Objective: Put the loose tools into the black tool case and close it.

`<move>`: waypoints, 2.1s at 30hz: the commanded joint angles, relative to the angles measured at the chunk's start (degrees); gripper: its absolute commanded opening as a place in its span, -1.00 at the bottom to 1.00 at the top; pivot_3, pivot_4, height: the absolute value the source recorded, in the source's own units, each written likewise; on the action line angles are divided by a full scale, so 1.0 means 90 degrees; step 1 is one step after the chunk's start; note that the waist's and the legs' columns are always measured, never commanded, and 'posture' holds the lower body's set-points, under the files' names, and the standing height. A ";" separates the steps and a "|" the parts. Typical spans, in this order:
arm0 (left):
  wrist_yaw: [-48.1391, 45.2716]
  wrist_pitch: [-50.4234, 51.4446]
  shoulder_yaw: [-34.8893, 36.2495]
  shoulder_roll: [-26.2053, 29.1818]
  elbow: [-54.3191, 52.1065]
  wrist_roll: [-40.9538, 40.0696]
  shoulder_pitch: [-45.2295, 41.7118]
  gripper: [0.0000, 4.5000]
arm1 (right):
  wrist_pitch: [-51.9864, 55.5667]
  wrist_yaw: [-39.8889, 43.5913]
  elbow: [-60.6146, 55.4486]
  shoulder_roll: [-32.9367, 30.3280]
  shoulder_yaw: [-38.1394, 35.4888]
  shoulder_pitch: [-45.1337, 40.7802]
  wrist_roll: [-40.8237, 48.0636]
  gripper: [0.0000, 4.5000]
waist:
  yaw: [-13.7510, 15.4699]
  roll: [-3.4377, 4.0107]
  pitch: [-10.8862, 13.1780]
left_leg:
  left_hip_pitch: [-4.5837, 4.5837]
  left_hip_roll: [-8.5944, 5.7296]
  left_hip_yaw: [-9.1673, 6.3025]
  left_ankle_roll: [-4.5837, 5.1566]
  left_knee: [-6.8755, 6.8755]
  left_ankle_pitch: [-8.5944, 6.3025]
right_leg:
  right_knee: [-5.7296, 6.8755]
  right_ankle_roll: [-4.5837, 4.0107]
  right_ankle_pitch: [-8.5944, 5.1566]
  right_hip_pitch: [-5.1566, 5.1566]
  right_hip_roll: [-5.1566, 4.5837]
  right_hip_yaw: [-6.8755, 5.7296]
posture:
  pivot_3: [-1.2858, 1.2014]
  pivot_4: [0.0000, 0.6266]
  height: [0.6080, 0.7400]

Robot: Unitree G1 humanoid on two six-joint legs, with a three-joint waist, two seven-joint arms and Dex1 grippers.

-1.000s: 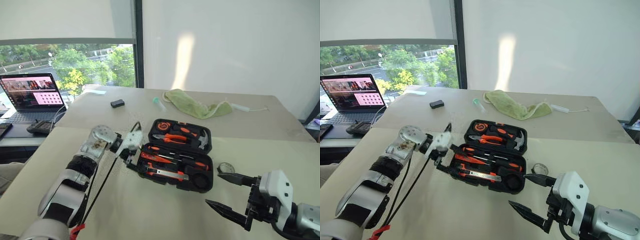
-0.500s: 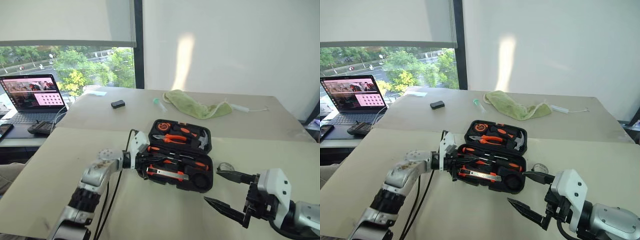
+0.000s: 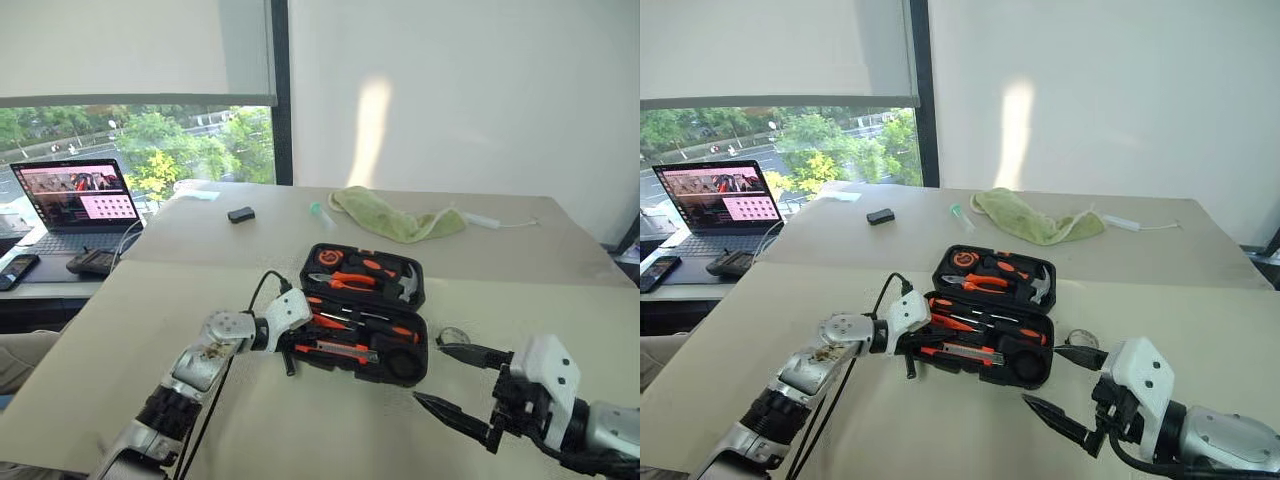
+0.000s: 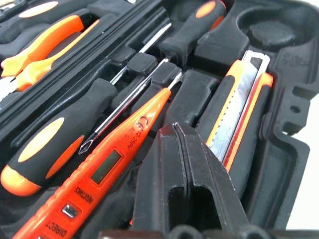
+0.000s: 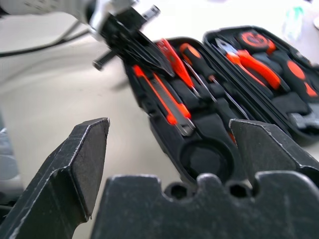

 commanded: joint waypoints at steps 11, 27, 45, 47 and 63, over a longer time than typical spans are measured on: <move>-0.0848 0.1033 0.1437 0.0094 -0.1454 -0.2531 0.0403 -0.32 | 0.1469 -0.0851 0.1121 -0.0270 0.0289 -0.1635 0.0508 1.00 | -0.0062 -0.0048 0.0044 | -0.0054 0.0005 -0.0001 -0.0006 0.0002 0.0006 | 0.0014 0.0029 0.0021 -0.0042 -0.0022 -0.0007 | 0.03 -0.52 1.00; -0.0889 0.1852 0.1946 0.1555 -0.4154 -0.3696 0.1962 1.00 | 0.2098 -0.0143 0.4243 -0.0926 0.3401 -0.4567 -0.1513 0.65 | -0.0181 -0.0056 0.0085 | -0.0039 -0.0006 0.0003 -0.0029 -0.0064 0.0019 | -0.0009 0.0020 0.0011 -0.0044 0.0038 -0.0002 | 0.03 -0.52 1.00; -0.0270 0.1273 0.2397 0.1603 -0.4369 -0.3649 0.3044 1.00 | 0.2821 0.1386 0.2688 -0.1011 0.3347 -0.5558 -0.0737 -0.99 | -0.0226 -0.0037 0.0098 | -0.0030 0.0006 0.0002 -0.0037 -0.0074 0.0021 | -0.0004 0.0017 0.0014 -0.0046 0.0034 0.0002 | 0.03 -0.52 1.00; -0.0241 0.1231 0.2444 0.1640 -0.4353 -0.3665 0.3055 1.00 | 0.3095 0.1428 0.2594 -0.0997 0.3799 -0.5717 -0.0773 -0.99 | -0.0195 -0.0038 0.0099 | -0.0031 0.0006 -0.0002 -0.0039 -0.0077 0.0022 | -0.0004 0.0014 0.0013 -0.0046 0.0033 -0.0003 | 0.03 -0.52 1.00; 0.0005 0.1293 0.2447 0.1734 -0.4074 -0.3581 0.2618 1.00 | 0.2979 0.1525 0.2746 -0.1008 0.5126 -0.5763 -0.1576 -0.65 | -0.0170 -0.0037 0.0101 | -0.0040 -0.0011 -0.0001 -0.0036 -0.0074 0.0020 | -0.0008 0.0012 0.0012 -0.0048 -0.0005 -0.0021 | 0.03 -0.52 1.00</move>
